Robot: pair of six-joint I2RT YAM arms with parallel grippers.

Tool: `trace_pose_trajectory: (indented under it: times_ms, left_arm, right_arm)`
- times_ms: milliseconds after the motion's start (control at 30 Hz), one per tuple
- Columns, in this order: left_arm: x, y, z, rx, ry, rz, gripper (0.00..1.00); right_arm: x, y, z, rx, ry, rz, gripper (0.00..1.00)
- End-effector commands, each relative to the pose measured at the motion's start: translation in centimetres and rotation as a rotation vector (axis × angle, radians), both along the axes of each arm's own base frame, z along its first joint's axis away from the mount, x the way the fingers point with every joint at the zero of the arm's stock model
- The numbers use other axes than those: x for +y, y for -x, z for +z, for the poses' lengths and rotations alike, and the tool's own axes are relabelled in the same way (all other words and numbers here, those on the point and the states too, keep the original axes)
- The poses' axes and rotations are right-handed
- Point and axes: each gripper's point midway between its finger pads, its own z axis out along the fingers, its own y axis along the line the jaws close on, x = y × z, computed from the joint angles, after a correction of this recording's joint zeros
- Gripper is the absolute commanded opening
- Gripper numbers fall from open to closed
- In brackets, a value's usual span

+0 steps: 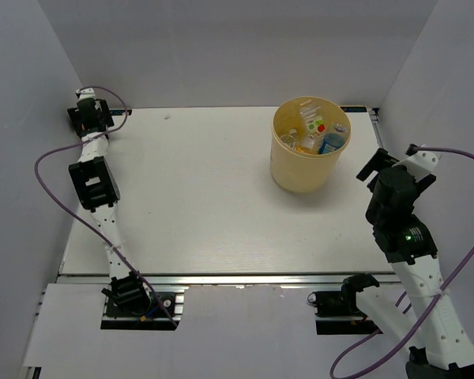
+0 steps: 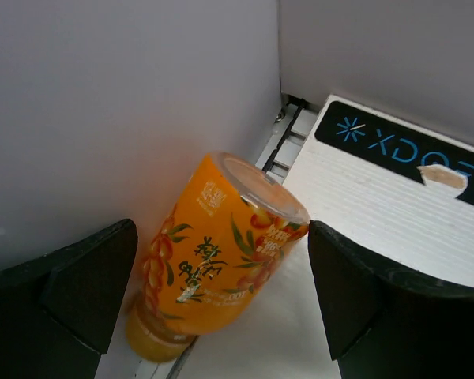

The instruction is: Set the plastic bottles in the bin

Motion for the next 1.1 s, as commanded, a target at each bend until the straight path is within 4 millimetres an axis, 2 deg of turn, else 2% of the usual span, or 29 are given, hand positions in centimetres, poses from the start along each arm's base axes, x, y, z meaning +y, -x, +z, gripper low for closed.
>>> trace_pose_trajectory:
  times_ms: [0,200,300,367,433,500,533,600,633,667,733,767,800,833,867,900,967,1067]
  left_arm:
    - [2.0,-0.5,1.1,-0.061,-0.053,0.023,0.98]
    - [2.2,0.0,-3.1,-0.004,-0.036,0.034,0.98]
    - [2.2,-0.2,-2.6,-0.049,0.013,0.065,0.98]
    - [1.9,-0.4,-2.3,-0.060,0.028,0.057,0.87]
    - [1.6,-0.4,-1.9,-0.061,0.043,0.047,0.66]
    - [1.5,-0.3,-1.5,-0.054,0.040,0.047,0.37]
    - [1.5,0.1,-1.2,-0.046,0.035,0.060,0.29]
    - [1.7,0.5,-0.7,-0.041,0.029,0.077,0.20]
    - [1.7,0.8,-0.5,-0.038,0.025,0.083,0.11]
    - [1.6,1.2,0.0,-0.032,0.018,0.087,0.06]
    - [1.7,1.6,0.8,-0.037,0.011,0.095,0.00]
    - [1.7,2.1,1.5,-0.037,0.006,0.107,0.00]
    - [1.8,2.5,2.1,-0.037,0.000,0.118,0.22]
    - [1.8,2.5,2.0,-0.030,-0.002,0.117,0.22]
    - [1.9,2.6,2.2,-0.029,-0.007,0.122,0.82]
    - [2.2,2.8,2.7,-0.032,-0.017,0.138,0.94]
    - [2.5,2.9,3.1,-0.034,-0.033,0.159,0.98]
    - [2.6,3.3,1.6,0.053,-0.066,0.133,0.98]
  right_arm:
    - [-0.1,0.6,3.7,-0.125,-0.067,-0.007,0.89]
    - [-0.1,0.6,3.9,-0.129,-0.088,-0.014,0.89]
    - [0.2,0.2,3.6,-0.112,-0.092,-0.005,0.89]
    - [0.4,-0.2,3.4,-0.111,-0.095,0.002,0.89]
    - [0.6,-0.3,3.6,-0.120,-0.097,0.007,0.89]
    - [0.5,-0.4,3.8,-0.130,-0.097,0.007,0.89]
    - [0.4,-0.3,3.9,-0.133,-0.094,0.001,0.89]
    - [0.3,-0.1,4.1,-0.146,-0.089,0.000,0.89]
    - [0.2,0.0,4.2,-0.153,-0.087,-0.004,0.89]
    - [0.2,0.1,4.2,-0.156,-0.086,-0.002,0.89]
    - [0.1,0.1,4.1,-0.152,-0.077,-0.004,0.89]
    - [0.0,0.2,4.2,-0.150,-0.071,-0.006,0.89]
    - [0.0,0.2,4.2,-0.147,-0.066,-0.006,0.89]
    - [0.0,0.1,4.1,-0.144,-0.063,-0.002,0.89]
    - [0.0,0.1,4.2,-0.142,-0.060,0.000,0.89]
    - [0.0,0.1,4.2,-0.138,-0.053,0.002,0.89]
    - [-0.1,0.1,4.5,-0.138,-0.042,-0.004,0.90]
    - [-0.2,0.2,5.2,-0.137,-0.027,-0.003,0.89]
